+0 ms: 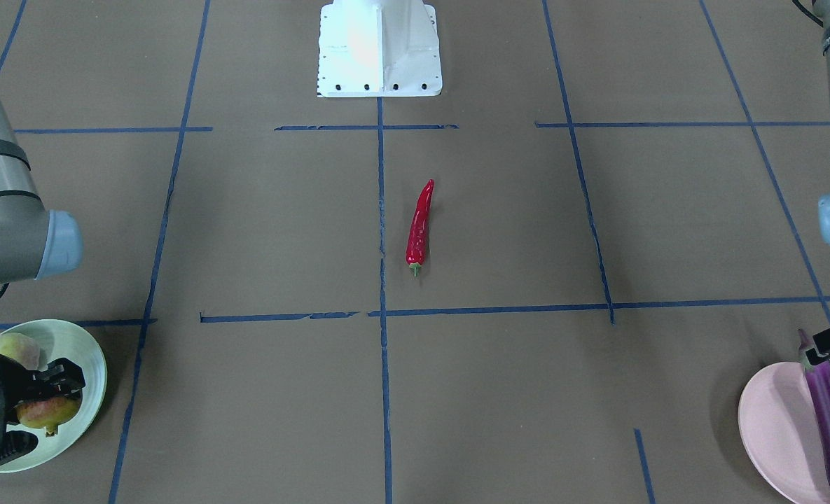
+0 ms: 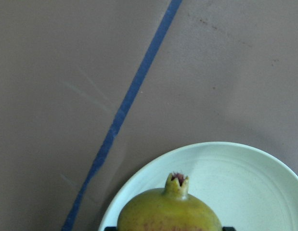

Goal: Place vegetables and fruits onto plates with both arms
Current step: 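Carry the pomegranate to the green plate and open the right gripper, then raise the right gripper away while the left gripper moves toward the chili, then lower the left gripper and grasp the red chili pepper by its stem end, then carry the chili with the left gripper onto the pink plate and release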

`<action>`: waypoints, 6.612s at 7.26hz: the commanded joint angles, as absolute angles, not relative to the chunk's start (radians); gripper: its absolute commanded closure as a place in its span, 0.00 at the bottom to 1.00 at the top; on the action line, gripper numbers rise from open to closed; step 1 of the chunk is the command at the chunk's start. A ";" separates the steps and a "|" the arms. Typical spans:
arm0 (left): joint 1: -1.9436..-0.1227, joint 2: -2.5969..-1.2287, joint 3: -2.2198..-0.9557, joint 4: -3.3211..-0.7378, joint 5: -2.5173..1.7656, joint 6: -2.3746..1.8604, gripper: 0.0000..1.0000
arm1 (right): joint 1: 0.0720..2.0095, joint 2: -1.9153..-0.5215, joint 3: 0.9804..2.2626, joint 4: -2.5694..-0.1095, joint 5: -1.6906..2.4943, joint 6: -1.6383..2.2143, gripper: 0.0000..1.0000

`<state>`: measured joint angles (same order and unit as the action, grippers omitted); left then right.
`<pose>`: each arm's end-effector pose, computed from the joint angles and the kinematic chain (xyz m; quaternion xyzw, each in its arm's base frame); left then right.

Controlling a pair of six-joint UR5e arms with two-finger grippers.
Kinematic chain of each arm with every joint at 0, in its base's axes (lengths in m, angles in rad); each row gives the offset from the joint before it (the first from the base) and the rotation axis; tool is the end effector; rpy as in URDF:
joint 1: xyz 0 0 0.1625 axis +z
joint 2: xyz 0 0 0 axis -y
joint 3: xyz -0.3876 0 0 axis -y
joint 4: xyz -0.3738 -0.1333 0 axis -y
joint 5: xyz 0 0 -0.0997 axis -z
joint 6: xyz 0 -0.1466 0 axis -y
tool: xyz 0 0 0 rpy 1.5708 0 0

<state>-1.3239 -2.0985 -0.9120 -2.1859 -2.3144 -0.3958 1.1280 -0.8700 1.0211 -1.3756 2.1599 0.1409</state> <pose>0.1391 -0.6912 0.5953 0.1004 0.4052 0.0195 0.9085 -0.2765 -0.7041 0.4833 0.0756 -0.3213 -0.1912 0.9244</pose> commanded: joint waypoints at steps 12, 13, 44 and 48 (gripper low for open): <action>-1.021 -2.092 -1.267 -2.183 -2.307 -0.700 0.00 | 1.457 -1.324 1.461 -1.560 2.261 0.046 0.00; -0.981 -2.136 -1.293 -2.177 -2.306 -0.819 0.00 | 1.457 -1.445 1.524 -1.543 2.282 0.049 0.00; -1.198 -2.391 -0.575 -2.114 -2.017 -0.409 0.00 | 1.456 -1.695 1.743 -1.485 2.310 0.080 0.00; -1.256 -2.315 -0.701 -2.059 -2.147 -0.233 0.00 | 1.456 -1.694 1.746 -1.485 2.312 0.078 0.00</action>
